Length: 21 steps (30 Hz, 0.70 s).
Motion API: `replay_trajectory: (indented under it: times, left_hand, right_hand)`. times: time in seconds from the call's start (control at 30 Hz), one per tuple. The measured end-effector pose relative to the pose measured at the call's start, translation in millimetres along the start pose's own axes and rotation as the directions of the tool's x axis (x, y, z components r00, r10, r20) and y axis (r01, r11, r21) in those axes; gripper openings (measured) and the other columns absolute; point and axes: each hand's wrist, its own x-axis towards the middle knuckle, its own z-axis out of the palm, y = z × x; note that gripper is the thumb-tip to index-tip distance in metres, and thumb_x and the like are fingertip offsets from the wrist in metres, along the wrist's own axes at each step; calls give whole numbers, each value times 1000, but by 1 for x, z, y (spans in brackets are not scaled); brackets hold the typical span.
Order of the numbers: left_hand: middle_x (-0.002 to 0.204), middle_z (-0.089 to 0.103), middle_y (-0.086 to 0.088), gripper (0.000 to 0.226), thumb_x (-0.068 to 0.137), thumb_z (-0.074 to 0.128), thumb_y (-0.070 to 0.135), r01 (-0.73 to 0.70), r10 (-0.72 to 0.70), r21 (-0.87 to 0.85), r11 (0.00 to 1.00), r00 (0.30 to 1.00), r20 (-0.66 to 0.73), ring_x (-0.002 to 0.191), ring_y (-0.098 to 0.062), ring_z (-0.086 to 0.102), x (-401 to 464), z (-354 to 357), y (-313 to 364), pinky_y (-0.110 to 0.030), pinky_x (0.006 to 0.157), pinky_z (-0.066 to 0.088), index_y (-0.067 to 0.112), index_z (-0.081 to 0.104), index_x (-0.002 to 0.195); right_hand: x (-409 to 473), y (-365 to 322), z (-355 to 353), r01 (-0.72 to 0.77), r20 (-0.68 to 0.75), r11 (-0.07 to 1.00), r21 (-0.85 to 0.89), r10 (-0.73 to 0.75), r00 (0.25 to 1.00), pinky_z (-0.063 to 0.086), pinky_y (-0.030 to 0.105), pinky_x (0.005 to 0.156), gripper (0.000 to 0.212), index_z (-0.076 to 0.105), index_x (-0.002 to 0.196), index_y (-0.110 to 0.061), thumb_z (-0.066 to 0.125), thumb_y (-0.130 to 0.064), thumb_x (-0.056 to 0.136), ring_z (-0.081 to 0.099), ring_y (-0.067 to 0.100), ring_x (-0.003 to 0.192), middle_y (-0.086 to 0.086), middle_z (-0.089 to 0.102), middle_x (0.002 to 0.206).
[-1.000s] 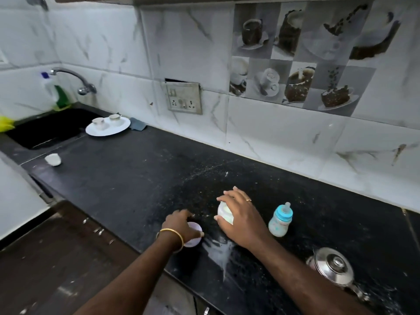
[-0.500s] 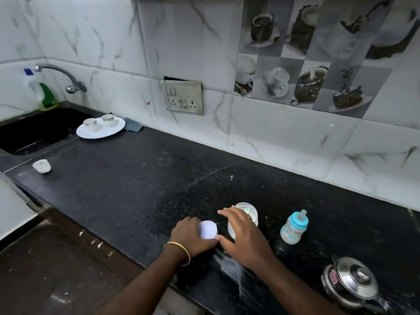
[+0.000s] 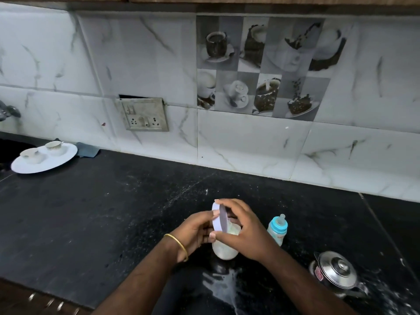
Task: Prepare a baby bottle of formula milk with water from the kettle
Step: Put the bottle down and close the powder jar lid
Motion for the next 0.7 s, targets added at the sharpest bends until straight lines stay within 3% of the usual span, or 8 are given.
replay_trajectory:
  times: [0.07, 0.13, 0.23, 0.37, 0.43, 0.5, 0.63, 0.7]
  left_hand:
    - [116, 68, -22, 56, 80, 63, 48, -35, 36, -21, 999, 999, 36, 98, -29, 56, 9, 3, 6, -33, 77, 43, 10, 69, 120]
    - [112, 72, -11, 48, 80, 54, 43, -82, 82, -7, 997, 997, -9, 94, -21, 62, 19, 0, 6, -34, 77, 45, 16, 71, 117]
    - [132, 65, -5, 51, 69, 55, 22, -136, 186, 276, 952, 968, -165, 120, -21, 60, 37, -18, -17, -43, 104, 48, 26, 64, 120]
    - [145, 46, 6, 96, 52, 83, 28, -91, 151, 604, 792, 987, -49, 135, -12, 45, 43, -31, -59, -40, 118, 36, 34, 42, 138]
    - [144, 39, 11, 116, 48, 94, 32, -54, 106, 607, 793, 993, -50, 133, -9, 41, 42, -27, -68, -36, 115, 38, 28, 34, 148]
    - [141, 47, 12, 119, 40, 99, 41, -77, 130, 570, 818, 990, -53, 128, -8, 50, 45, -23, -74, -36, 109, 47, 31, 41, 144]
    - [114, 67, 15, 80, 45, 98, 30, -116, 184, 503, 857, 979, -86, 108, -5, 63, 46, -15, -76, -24, 90, 55, 43, 58, 113]
    - [111, 68, 14, 75, 48, 96, 27, -150, 220, 494, 856, 972, -85, 104, -3, 63, 46, -13, -78, -17, 85, 53, 41, 59, 111]
  right_hand:
    - [5, -1, -11, -17, -44, 1000, -22, 16, 999, 52, 30, 98, 73, 52, 132, -47, 87, -46, 68, 54, 4, 121, -21, 49, 129]
    - [9, 2, -21, -48, -95, 995, -90, 39, 995, 54, 29, 93, 74, 54, 130, -47, 87, -55, 64, 55, 4, 116, -21, 49, 123]
    - [10, 12, -27, -158, -150, 951, -267, 121, 981, 48, 27, 95, 79, 54, 133, -47, 74, -74, 62, 52, 2, 111, -19, 48, 115]
    - [8, 15, -17, -267, -15, 812, -520, 303, 953, 44, 29, 96, 77, 47, 140, -46, 67, -75, 71, 48, 10, 112, -13, 44, 118]
    - [9, 15, -9, -268, 44, 777, -570, 355, 934, 46, 34, 94, 76, 43, 141, -47, 64, -74, 73, 46, 12, 112, -11, 43, 119]
    - [13, 15, -1, -255, 87, 751, -609, 383, 920, 49, 37, 91, 75, 42, 141, -46, 62, -73, 74, 47, 14, 112, -10, 42, 120]
    - [20, 13, 6, -223, 138, 698, -681, 421, 896, 50, 38, 85, 72, 42, 139, -43, 63, -66, 74, 47, 16, 113, -6, 43, 123]
    - [23, 11, 7, -209, 171, 692, -691, 437, 883, 51, 39, 86, 69, 43, 139, -42, 65, -59, 75, 46, 18, 114, -4, 44, 124]
